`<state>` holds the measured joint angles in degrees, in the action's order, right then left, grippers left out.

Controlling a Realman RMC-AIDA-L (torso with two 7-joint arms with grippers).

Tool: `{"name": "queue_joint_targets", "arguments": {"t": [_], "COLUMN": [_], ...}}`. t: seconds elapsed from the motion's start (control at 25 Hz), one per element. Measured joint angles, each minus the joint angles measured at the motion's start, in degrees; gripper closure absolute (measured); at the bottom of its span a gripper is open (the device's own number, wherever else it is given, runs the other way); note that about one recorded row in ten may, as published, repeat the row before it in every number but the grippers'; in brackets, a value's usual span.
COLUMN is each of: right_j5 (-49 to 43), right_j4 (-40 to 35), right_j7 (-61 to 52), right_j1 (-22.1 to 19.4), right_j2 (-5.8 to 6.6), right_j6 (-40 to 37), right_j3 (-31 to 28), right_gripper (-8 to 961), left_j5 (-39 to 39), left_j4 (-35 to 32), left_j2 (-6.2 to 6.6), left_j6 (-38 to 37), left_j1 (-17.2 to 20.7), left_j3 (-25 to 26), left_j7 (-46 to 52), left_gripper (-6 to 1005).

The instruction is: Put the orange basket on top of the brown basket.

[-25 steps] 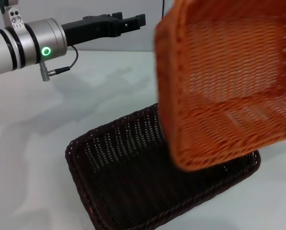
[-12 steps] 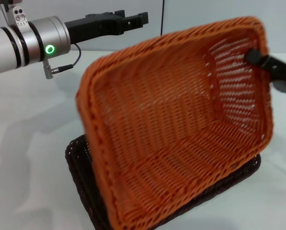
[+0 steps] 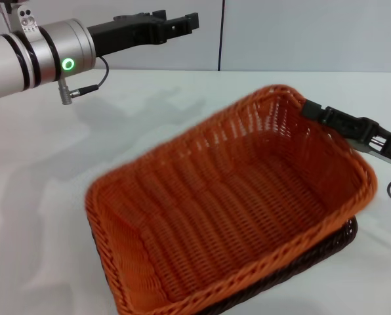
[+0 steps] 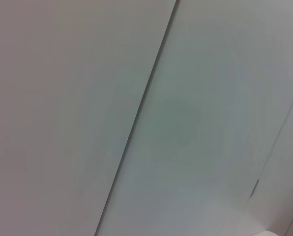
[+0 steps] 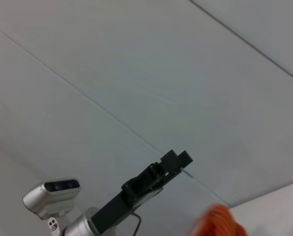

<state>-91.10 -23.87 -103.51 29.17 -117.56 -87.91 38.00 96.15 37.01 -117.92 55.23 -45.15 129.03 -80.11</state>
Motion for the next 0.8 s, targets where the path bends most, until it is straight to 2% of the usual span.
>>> {"name": "queue_joint_targets", "arguments": {"t": [0.16,0.24,0.28,0.4,0.44,0.52,0.6,0.64,0.68,0.8], "right_j5": [0.0,0.3,0.3,0.3,0.4,0.5,0.6,1.5,1.5,7.1], "right_j4": [0.1,-0.4,-0.4,-1.4,-2.2,-2.7,-3.5,-3.8,-3.8,-2.8], "right_j7": [-0.1,-0.1,-0.1,0.9,3.1,5.0,9.9,17.0,17.0,30.4], "right_j1": [-0.7,-1.9,-1.9,-3.5,-4.6,-5.3,-6.3,-6.9,-6.9,-7.6], "right_j2": [1.19,2.17,2.17,3.08,3.45,3.57,3.36,2.59,2.59,0.92], "right_j6": [0.4,2.0,2.0,4.9,6.2,6.5,6.7,6.8,6.8,7.3], "right_j3": [-0.6,-2.1,-2.1,-5.2,-8.4,-10.5,-15.5,-22.6,-22.6,-30.5], "right_gripper": [528,490,459,365,334,272,164,164,164,164], "left_j5": [0.0,0.0,0.0,-0.4,-0.7,-2.1,-3.5,-4.3,-5.5,-9.4], "left_j4": [-0.6,-0.6,-0.6,-0.6,-0.6,-0.6,-0.6,-0.6,-0.7,-1.4], "left_j2": [-0.03,-0.03,-0.03,-0.03,-0.03,-0.03,-0.04,-0.03,-0.03,-0.09], "left_j6": [0.0,0.0,0.0,-0.1,0.0,0.0,0.0,0.0,0.0,0.0], "left_j1": [-0.4,-0.5,-0.5,-0.4,-0.3,0.1,0.5,0.8,1.1,2.2], "left_j3": [0.0,0.2,0.2,0.4,0.4,0.5,0.5,0.5,0.5,0.4], "left_j7": [-0.2,-0.3,-0.3,-0.4,-0.5,-1.2,-1.9,-2.4,-3.1,-5.9], "left_gripper": [186,186,186,186,186,186,186,186,186,186]}}
